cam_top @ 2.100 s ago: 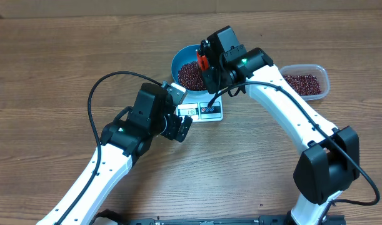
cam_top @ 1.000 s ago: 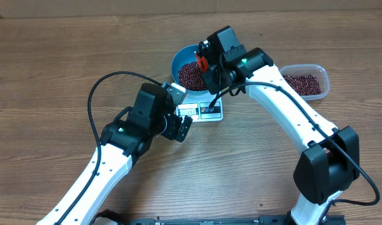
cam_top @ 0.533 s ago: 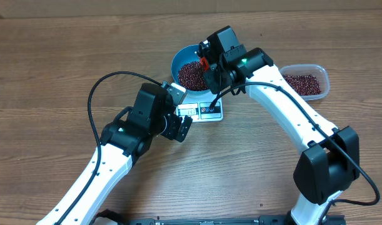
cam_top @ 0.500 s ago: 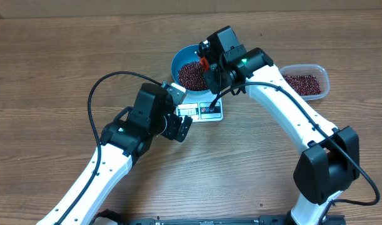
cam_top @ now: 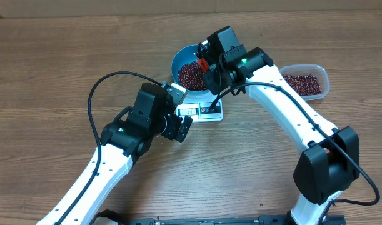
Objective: Scoop item into bowl and weigh 150g on scale
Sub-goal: 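Keep tilting the scoop over the bowl, adding beans a few at a time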
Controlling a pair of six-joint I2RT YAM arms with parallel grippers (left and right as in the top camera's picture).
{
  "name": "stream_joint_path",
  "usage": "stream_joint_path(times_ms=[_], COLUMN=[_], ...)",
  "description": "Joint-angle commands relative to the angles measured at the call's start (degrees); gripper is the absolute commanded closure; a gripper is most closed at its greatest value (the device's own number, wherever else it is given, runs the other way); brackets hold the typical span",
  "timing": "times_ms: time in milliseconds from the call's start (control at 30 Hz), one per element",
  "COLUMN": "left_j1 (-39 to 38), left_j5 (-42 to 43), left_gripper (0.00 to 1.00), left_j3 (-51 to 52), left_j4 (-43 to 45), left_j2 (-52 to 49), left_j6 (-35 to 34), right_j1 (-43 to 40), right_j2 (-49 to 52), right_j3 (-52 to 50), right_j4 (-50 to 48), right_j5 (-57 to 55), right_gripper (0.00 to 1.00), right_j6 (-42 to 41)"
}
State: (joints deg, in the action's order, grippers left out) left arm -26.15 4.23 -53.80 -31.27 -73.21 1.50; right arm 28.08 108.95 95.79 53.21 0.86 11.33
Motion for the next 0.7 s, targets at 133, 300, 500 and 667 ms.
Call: stream_joint_path(times_ms=[133, 300, 500, 667], left_j1=[0.26, 0.26, 0.26, 0.26], left_j5=[-0.35, -0.35, -0.35, -0.35], left_gripper=[0.0, 0.01, 0.0, 0.01], left_j3=[0.2, 0.2, 0.2, 0.2], left_j4=[0.0, 0.0, 0.0, 0.0], left_j2=[-0.28, -0.28, -0.28, -0.28], left_j6=[0.24, 0.24, 0.24, 0.24], right_j1=[-1.66, -1.86, -1.86, -1.86], right_j2=[-1.49, -1.49, -1.49, -1.49], right_j3=[1.46, 1.46, 1.46, 1.46], right_j4=[0.17, 0.46, 0.46, 0.39], right_j5=[4.02, 4.37, 4.35, 4.13], right_gripper=[0.96, 0.96, 0.96, 0.96], right_j6=[-0.79, -0.79, -0.76, -0.48])
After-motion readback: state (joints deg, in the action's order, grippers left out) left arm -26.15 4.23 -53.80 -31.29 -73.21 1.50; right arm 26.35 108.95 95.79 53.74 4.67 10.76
